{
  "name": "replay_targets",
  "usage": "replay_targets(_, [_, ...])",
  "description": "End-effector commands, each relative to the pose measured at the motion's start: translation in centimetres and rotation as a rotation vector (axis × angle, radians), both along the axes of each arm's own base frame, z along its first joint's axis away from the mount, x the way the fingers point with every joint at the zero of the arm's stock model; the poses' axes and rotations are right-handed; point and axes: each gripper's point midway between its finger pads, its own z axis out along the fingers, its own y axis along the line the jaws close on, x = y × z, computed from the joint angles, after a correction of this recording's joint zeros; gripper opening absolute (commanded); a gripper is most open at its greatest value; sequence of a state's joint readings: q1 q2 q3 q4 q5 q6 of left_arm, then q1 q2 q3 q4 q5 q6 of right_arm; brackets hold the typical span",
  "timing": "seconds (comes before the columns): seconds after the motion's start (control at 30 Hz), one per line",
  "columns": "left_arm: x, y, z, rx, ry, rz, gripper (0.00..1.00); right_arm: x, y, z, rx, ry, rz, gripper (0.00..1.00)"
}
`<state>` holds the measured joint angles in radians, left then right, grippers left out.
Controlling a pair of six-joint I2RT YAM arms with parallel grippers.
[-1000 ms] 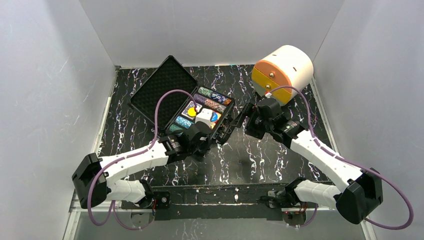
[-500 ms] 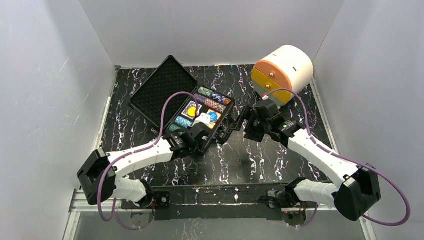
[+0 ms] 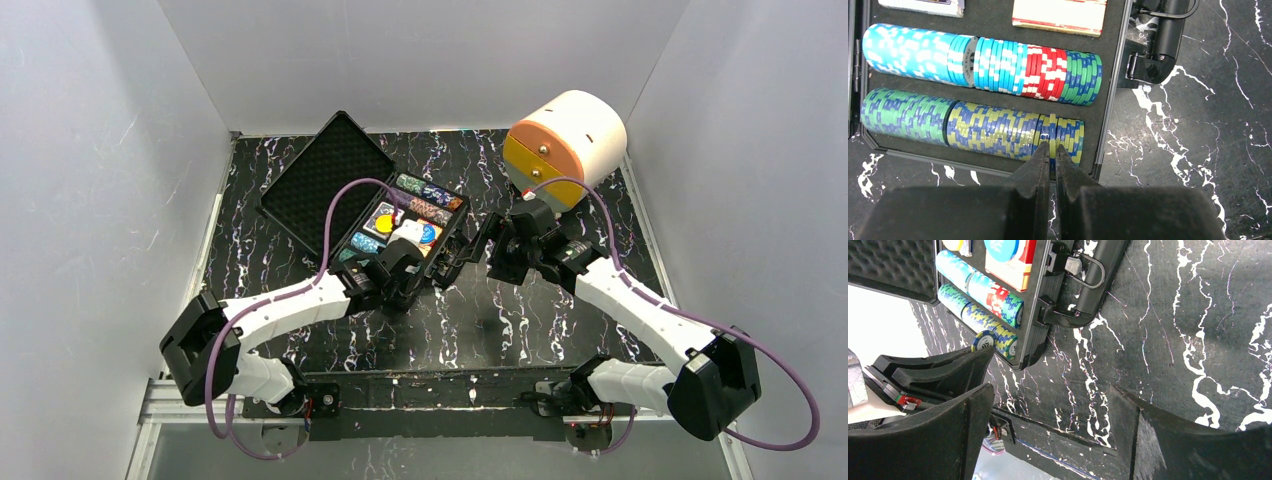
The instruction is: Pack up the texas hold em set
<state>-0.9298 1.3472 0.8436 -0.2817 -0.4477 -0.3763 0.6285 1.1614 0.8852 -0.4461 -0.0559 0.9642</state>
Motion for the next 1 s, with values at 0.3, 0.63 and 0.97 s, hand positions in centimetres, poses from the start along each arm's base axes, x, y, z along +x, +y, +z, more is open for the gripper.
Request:
replay_targets(0.3, [-3.3,1.8,-3.1,0.101,0.2,-0.04,0.0,-0.1,-0.2,-0.3,-0.002,-0.008,0.007,0.91])
replay_targets(0.63, [-3.5,4.4,-3.5,0.255,0.23,0.026,0.0,-0.1,0.0,-0.4,0.007,-0.006,0.012,0.9])
replay_targets(0.97, [-3.1,5.4,-2.6,0.29,0.186,0.026,0.0,-0.1,0.5,-0.3,0.026,-0.006,0.035,0.9])
